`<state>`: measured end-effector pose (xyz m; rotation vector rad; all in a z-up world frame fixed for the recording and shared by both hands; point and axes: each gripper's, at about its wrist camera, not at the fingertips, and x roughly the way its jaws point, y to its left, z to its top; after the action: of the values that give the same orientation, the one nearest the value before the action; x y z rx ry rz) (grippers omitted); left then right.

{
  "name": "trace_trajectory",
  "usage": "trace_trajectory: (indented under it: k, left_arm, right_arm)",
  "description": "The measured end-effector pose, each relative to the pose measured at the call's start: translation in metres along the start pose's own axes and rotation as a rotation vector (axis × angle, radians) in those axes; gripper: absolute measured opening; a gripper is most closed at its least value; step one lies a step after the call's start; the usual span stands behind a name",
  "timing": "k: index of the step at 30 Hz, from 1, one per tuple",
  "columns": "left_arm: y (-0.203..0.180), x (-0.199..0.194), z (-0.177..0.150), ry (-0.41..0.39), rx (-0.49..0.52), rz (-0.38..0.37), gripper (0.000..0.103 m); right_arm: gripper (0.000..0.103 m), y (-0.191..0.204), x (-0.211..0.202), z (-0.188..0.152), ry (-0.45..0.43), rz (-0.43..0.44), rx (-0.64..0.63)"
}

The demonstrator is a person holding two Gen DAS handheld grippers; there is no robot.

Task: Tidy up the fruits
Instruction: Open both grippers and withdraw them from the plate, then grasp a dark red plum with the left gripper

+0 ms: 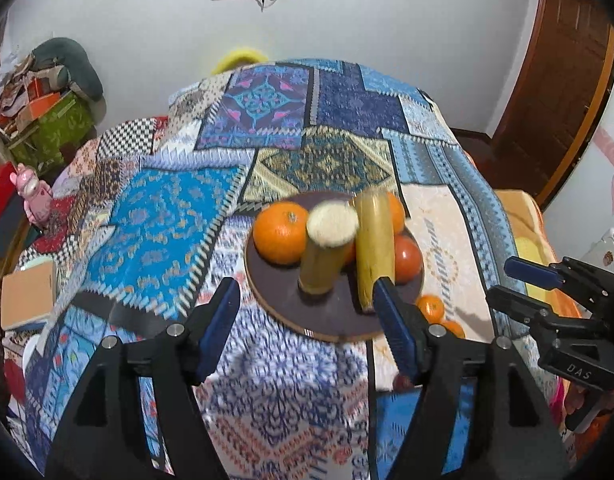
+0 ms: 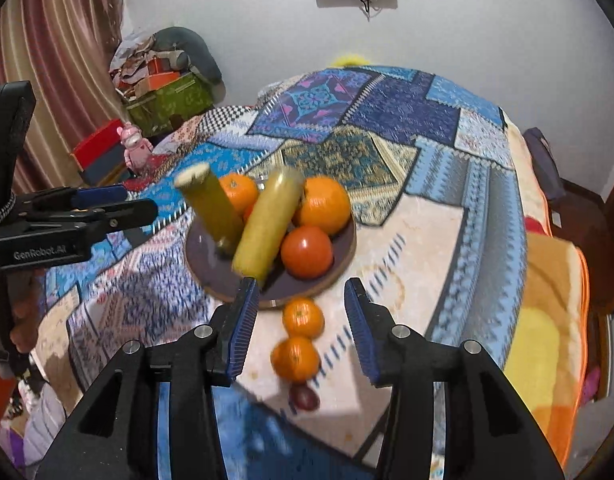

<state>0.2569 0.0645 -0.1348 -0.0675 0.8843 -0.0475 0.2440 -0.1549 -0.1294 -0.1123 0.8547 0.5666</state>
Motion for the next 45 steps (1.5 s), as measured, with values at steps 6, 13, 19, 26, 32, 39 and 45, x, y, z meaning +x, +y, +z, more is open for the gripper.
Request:
trace_trajectory:
  k: [6, 13, 19, 26, 32, 39, 45]
  left_arm:
    - [-0.007, 0.004, -0.029, 0.059, -0.007, -0.031, 0.069]
    - [-0.025, 0.022, -0.054, 0.135, -0.012, -0.092, 0.069]
    - [-0.041, 0.039, -0.056, 0.164, 0.006, -0.117, 0.069]
    - [-0.045, 0.051, -0.059, 0.192, 0.023, -0.135, 0.069]
    - [-0.050, 0.058, -0.067, 0.217, 0.046, -0.154, 0.064]
    - [-0.068, 0.063, -0.068, 0.210, 0.110, -0.150, 0.049]
    - [-0.078, 0.068, -0.072, 0.219, 0.156, -0.145, 0.027]
  right_arm:
    - [0.042, -0.003, -0.002, -0.027, 0.040, -0.003, 0.025]
    - [0.042, 0.000, 0.004, -0.052, 0.091, 0.006, 0.025]
    - [0.042, 0.002, 0.014, -0.057, 0.113, 0.026, 0.024]
    - [0.042, 0.004, 0.038, -0.053, 0.143, 0.056, 0.029]
    - [0.035, 0.005, 0.046, -0.051, 0.151, 0.047, 0.016]
    - [0.035, -0.005, 0.038, -0.054, 0.129, 0.067, 0.050]
    - [0.035, -0.007, 0.028, -0.055, 0.106, 0.071, 0.069]
